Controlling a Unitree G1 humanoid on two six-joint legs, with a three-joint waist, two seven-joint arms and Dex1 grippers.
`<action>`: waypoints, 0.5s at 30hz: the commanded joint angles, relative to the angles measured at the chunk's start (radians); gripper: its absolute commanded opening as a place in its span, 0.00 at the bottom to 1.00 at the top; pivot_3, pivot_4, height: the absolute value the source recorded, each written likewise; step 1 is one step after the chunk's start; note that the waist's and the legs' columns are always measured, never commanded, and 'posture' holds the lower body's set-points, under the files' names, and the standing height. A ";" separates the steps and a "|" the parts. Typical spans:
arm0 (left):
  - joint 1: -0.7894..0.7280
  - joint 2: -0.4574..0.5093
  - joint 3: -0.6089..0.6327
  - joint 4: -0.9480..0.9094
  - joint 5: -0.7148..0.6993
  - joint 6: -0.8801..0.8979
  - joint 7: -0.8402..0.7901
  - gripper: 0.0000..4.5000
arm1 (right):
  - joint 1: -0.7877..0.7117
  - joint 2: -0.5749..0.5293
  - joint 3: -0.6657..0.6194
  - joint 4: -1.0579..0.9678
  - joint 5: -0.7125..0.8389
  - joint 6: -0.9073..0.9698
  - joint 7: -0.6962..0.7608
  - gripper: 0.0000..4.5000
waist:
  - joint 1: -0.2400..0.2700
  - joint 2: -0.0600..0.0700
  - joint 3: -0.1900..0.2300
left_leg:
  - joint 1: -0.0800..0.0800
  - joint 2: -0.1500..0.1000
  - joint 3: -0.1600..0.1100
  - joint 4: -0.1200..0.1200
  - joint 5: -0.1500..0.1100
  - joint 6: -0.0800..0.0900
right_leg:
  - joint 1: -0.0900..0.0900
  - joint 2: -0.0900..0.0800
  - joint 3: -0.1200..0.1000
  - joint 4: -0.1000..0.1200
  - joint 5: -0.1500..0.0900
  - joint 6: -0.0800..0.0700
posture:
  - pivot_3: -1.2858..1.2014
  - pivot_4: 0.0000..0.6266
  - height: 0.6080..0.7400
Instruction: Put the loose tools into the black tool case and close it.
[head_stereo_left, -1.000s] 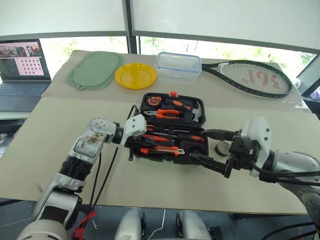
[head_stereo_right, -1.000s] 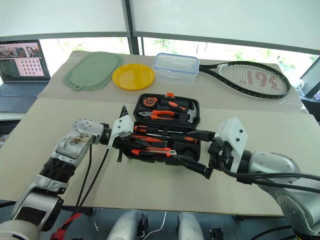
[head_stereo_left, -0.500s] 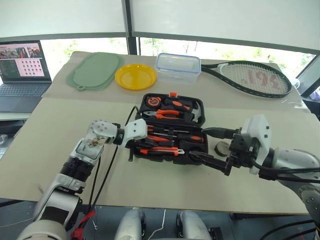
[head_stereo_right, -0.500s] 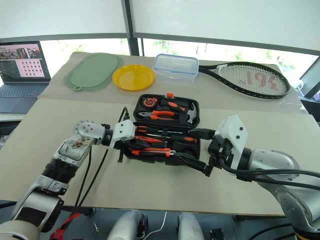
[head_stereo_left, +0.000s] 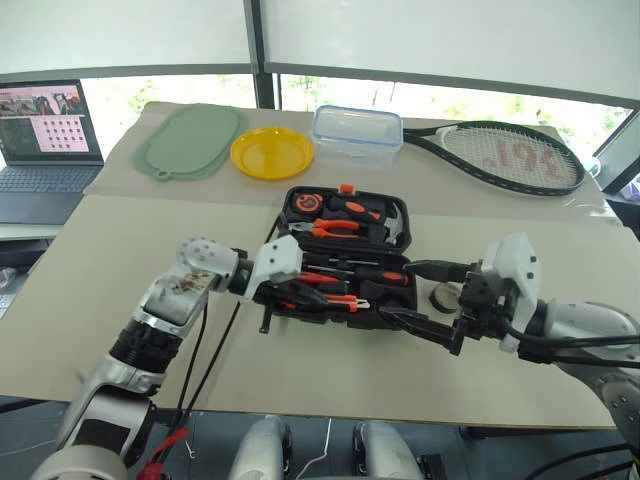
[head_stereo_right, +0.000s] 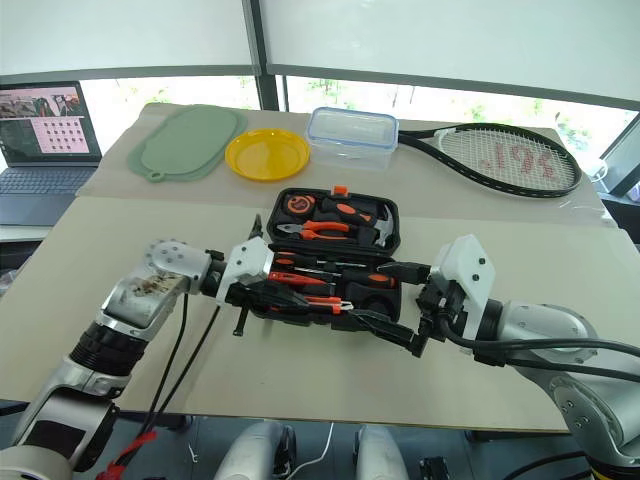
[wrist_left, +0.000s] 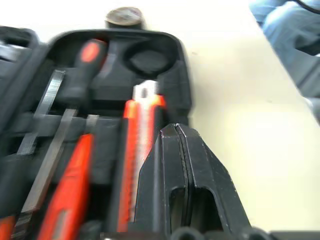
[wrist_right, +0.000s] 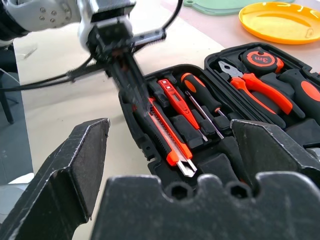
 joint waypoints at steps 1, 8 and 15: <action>-0.027 -0.029 -0.029 0.064 0.064 -0.068 0.047 0.01 | -0.020 -0.009 -0.012 -0.007 0.007 0.004 0.003 1.00 | -0.001 0.000 0.000 | 0.000 0.000 0.000 0.000 0.000 0.000 | 0.000 0.000 0.000 0.000 0.000 0.000 | 0.52 0.24 0.99; -0.009 -0.042 -0.041 0.119 0.085 -0.078 0.059 0.01 | 0.011 -0.018 -0.036 -0.037 0.025 0.017 0.001 1.00 | 0.000 0.000 0.000 | 0.000 0.000 0.000 0.000 0.000 0.000 | 0.000 0.000 0.000 0.000 0.000 0.000 | 0.52 0.24 0.99; 0.014 -0.043 -0.060 0.145 0.106 -0.103 0.064 0.01 | 0.036 -0.019 -0.048 -0.049 0.024 0.017 0.000 1.00 | -0.001 0.000 0.000 | 0.001 0.001 0.000 0.000 0.000 0.000 | 0.001 0.000 0.000 0.000 0.000 0.000 | 0.52 0.24 0.99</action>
